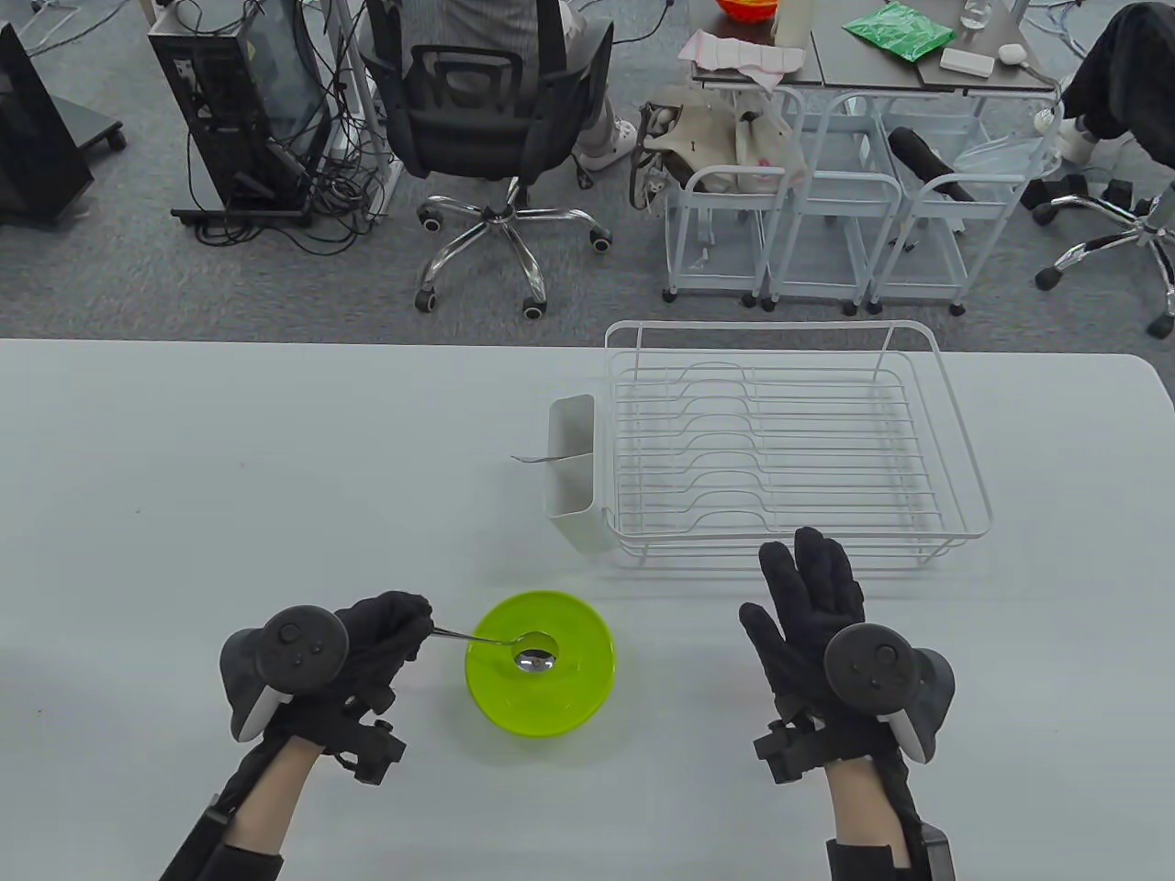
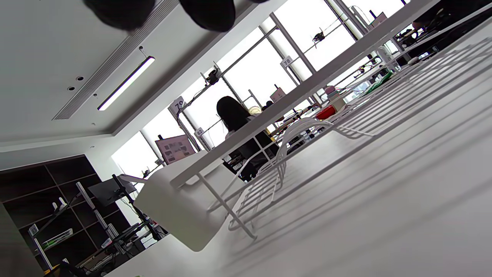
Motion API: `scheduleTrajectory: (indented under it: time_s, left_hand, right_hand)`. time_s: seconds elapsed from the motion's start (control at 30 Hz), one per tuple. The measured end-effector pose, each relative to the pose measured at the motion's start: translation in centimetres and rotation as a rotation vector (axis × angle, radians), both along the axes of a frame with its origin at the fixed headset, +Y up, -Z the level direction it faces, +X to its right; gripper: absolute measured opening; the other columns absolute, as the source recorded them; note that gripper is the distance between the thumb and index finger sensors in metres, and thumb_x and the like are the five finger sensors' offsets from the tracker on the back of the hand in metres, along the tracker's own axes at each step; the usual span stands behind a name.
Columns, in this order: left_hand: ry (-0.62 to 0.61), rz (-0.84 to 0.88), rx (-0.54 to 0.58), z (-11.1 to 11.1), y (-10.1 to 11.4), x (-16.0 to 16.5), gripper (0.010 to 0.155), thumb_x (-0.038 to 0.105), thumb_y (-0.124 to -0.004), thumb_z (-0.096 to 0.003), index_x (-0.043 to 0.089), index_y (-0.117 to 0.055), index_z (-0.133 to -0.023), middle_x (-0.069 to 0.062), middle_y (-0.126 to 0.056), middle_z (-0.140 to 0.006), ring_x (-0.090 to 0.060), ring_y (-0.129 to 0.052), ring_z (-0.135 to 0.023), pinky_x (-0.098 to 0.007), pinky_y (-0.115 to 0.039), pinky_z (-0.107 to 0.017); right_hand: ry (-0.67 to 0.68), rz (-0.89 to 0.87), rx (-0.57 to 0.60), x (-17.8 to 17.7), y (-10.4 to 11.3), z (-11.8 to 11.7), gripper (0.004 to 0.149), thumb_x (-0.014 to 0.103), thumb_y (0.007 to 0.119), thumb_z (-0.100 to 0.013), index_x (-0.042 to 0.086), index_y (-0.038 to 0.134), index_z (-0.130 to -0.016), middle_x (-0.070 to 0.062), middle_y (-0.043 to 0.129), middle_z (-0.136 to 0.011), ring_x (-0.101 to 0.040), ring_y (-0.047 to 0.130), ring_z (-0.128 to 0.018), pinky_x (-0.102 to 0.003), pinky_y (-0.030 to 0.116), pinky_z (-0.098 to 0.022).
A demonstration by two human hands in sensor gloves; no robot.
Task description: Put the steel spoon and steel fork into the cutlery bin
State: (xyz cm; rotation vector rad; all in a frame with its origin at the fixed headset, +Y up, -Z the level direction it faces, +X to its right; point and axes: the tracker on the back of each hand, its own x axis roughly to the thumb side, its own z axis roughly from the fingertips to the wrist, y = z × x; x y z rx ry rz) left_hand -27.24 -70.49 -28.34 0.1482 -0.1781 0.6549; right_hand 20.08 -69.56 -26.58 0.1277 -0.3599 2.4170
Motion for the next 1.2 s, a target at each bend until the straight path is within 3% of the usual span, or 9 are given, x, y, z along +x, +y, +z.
scheduleTrajectory:
  time_s: [0.23, 0.43, 0.57, 0.8, 0.93, 1.1, 1.2]
  left_hand:
    - [0.117, 0.131, 0.103, 0.1, 1.5, -2.0, 0.04, 0.047, -0.079, -0.0468, 0.025, -0.094, -0.077, 0.015, -0.107, -0.054, -0.012, -0.108, -0.042, -0.028, -0.095, -0.033]
    - [0.198, 0.217, 0.175, -1.5, 5.3, -2.9, 0.041, 0.046, -0.076, -0.0483, 0.024, -0.093, -0.079, 0.014, -0.108, -0.058, -0.013, -0.109, -0.044, -0.029, -0.095, -0.034]
    - [0.183, 0.151, 0.213, -3.9, 8.7, -1.4, 0.042, 0.045, -0.071, -0.0506, 0.026, -0.09, -0.083, 0.013, -0.105, -0.063, -0.014, -0.107, -0.05, -0.03, -0.093, -0.039]
    - [0.134, -0.016, 0.211, -8.8, 12.0, 3.5, 0.042, 0.045, -0.069, -0.0512, 0.028, -0.088, -0.084, 0.013, -0.103, -0.065, -0.015, -0.105, -0.054, -0.031, -0.092, -0.042]
    - [0.122, -0.088, 0.176, -11.4, 12.4, 6.3, 0.041, 0.045, -0.069, -0.0511, 0.03, -0.088, -0.084, 0.014, -0.103, -0.065, -0.015, -0.104, -0.055, -0.031, -0.091, -0.044]
    - [0.112, -0.258, 0.129, -14.4, 11.2, 9.1, 0.041, 0.046, -0.069, -0.0505, 0.033, -0.089, -0.083, 0.014, -0.103, -0.064, -0.014, -0.104, -0.055, -0.031, -0.091, -0.044]
    - [0.075, -0.245, 0.042, -15.9, 10.1, 10.1, 0.041, 0.046, -0.069, -0.0503, 0.034, -0.089, -0.083, 0.014, -0.102, -0.066, -0.015, -0.103, -0.058, -0.033, -0.09, -0.047]
  right_hand:
    - [-0.006, -0.031, 0.018, 0.4, 0.4, 0.2, 0.069, 0.051, 0.064, -0.051, 0.021, 0.052, -0.112, -0.011, 0.029, -0.118, -0.039, 0.022, -0.11, -0.063, 0.029, -0.072]
    - [-0.014, -0.044, 0.034, 0.7, 0.7, 0.3, 0.069, 0.051, 0.064, -0.051, 0.021, 0.052, -0.112, -0.011, 0.029, -0.118, -0.039, 0.021, -0.11, -0.063, 0.029, -0.072]
    - [-0.012, -0.058, 0.039, 0.8, 0.8, 0.4, 0.069, 0.051, 0.064, -0.051, 0.021, 0.051, -0.112, -0.011, 0.029, -0.118, -0.039, 0.021, -0.11, -0.063, 0.029, -0.072]
    - [-0.009, -0.063, 0.04, 0.9, 0.7, 0.3, 0.069, 0.051, 0.064, -0.051, 0.021, 0.052, -0.112, -0.011, 0.029, -0.118, -0.039, 0.021, -0.11, -0.063, 0.029, -0.072]
    - [-0.009, -0.069, 0.039, 0.9, 0.7, 0.3, 0.069, 0.051, 0.064, -0.051, 0.021, 0.052, -0.112, -0.011, 0.029, -0.118, -0.039, 0.021, -0.11, -0.063, 0.029, -0.072]
    - [-0.009, -0.082, 0.044, 1.1, 0.8, 0.3, 0.069, 0.051, 0.064, -0.051, 0.021, 0.052, -0.112, -0.011, 0.028, -0.118, -0.039, 0.021, -0.11, -0.063, 0.029, -0.072]
    - [-0.01, -0.084, 0.05, 1.2, 1.0, 0.4, 0.069, 0.051, 0.064, -0.051, 0.021, 0.052, -0.112, -0.011, 0.028, -0.118, -0.039, 0.021, -0.11, -0.063, 0.029, -0.072]
